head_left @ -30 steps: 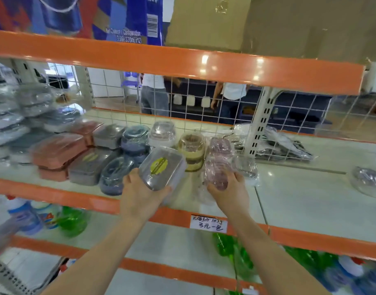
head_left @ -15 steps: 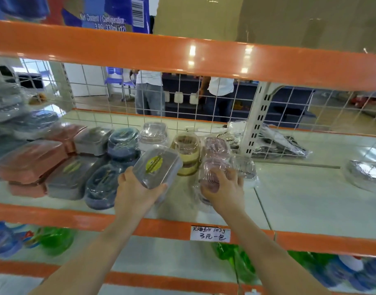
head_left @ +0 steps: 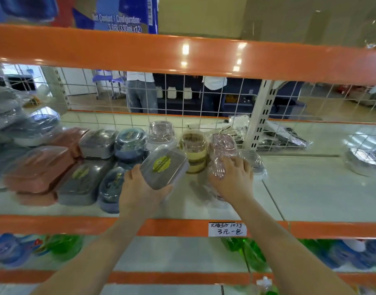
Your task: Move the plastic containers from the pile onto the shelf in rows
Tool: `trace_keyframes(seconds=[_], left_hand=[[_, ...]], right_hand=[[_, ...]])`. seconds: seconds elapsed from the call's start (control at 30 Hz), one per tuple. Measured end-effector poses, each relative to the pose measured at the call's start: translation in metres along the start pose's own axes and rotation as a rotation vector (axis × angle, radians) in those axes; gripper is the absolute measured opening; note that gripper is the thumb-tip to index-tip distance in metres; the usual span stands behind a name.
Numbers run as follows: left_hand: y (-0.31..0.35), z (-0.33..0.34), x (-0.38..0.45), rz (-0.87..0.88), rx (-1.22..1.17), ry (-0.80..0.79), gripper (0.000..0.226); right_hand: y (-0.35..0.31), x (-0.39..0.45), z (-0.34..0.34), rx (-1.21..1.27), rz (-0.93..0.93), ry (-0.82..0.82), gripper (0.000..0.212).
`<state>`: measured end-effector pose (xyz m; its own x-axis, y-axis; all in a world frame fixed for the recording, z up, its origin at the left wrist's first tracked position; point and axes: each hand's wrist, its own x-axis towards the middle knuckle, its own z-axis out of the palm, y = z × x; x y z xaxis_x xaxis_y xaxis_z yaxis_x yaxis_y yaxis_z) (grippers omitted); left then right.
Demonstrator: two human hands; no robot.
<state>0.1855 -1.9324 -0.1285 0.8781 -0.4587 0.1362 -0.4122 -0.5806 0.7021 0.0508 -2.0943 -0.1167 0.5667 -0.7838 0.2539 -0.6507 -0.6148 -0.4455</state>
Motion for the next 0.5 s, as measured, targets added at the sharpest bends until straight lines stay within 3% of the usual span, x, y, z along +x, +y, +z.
trace_keyframes(seconds=[0.33,0.5], left_hand=[[-0.038,-0.073,-0.011,0.107,0.038,0.183,0.1],[-0.074,-0.123,-0.018,0.035,0.146,0.239,0.102]], right_hand=[[-0.071,-0.021,0.035,0.039,-0.098,-0.088,0.056],[-0.127,-0.036,0.058,0.135,-0.165,-0.135,0.057]])
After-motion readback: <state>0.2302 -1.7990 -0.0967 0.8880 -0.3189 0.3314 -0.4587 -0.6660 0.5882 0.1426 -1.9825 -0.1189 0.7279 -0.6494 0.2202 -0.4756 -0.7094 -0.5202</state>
